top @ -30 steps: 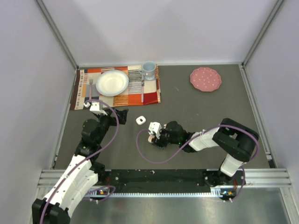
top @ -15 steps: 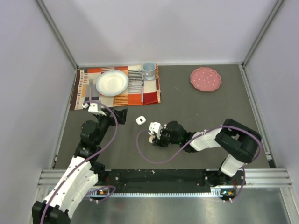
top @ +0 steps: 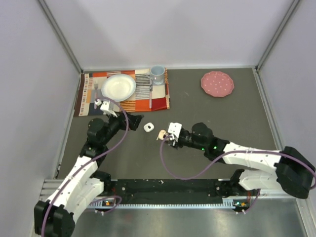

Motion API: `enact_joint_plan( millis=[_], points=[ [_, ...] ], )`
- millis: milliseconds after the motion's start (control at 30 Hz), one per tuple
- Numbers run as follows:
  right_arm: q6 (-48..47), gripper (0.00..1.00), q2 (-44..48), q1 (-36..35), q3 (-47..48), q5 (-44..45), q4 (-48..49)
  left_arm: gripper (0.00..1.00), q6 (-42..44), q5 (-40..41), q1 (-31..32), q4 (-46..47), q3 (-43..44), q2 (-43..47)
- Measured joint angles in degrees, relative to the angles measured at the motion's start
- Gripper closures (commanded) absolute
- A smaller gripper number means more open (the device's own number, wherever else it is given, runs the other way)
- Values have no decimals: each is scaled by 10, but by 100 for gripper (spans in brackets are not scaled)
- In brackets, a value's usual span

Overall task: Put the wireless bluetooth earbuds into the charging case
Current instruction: Pick up the charging case from the center of the board, then pass from the right arm to the left

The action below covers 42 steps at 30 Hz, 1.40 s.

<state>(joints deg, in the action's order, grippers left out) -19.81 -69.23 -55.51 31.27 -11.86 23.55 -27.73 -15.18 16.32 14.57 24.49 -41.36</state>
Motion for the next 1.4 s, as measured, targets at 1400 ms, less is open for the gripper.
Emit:
enact_joint_plan(
  millis=[1400],
  points=[
    [-130, 100, 159, -49, -28, 111, 11, 33, -76, -407, 130, 197, 124, -304]
  ],
)
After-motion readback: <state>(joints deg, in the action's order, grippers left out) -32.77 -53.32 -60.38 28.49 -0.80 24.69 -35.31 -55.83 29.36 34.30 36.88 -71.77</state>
